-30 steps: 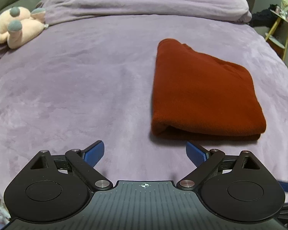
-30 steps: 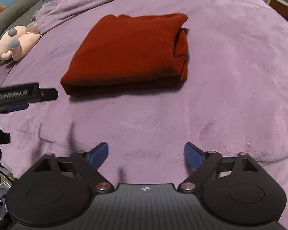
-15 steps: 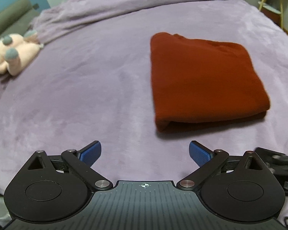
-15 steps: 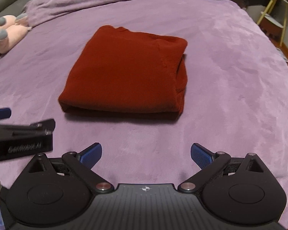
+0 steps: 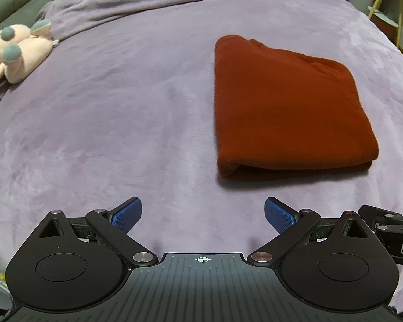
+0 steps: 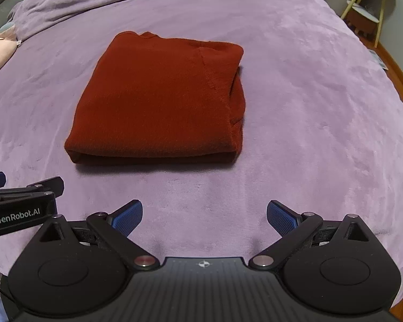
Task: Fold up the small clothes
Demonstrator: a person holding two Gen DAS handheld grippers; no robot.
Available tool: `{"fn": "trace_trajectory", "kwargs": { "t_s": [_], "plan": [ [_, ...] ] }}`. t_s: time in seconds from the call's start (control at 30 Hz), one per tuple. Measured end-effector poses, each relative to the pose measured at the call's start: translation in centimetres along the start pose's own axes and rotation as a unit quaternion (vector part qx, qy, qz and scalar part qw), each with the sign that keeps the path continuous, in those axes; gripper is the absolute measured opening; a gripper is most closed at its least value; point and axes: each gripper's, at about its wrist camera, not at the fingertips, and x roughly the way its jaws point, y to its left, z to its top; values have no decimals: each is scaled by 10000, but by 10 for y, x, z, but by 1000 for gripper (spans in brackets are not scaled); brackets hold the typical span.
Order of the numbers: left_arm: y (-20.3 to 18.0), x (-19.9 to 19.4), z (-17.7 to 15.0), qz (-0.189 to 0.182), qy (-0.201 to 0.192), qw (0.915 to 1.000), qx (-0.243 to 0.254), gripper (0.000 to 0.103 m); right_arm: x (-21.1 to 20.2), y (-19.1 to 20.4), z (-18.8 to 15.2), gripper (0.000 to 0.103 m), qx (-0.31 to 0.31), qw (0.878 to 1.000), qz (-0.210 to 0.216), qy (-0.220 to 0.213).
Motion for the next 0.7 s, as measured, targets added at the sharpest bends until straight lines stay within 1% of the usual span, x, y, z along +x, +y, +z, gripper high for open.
{"fn": "trace_trajectory", "kwargs": {
  "t_s": [0.17,0.7],
  "plan": [
    [-3,-1,-1,-53,8,10000,31,101,-2,0,1,99,8,10000,-16,-55],
    [-3,-6,-2,-35,-34,10000,47,101,-8,-3,0,99,52,9999,-37,-101]
  ]
}}
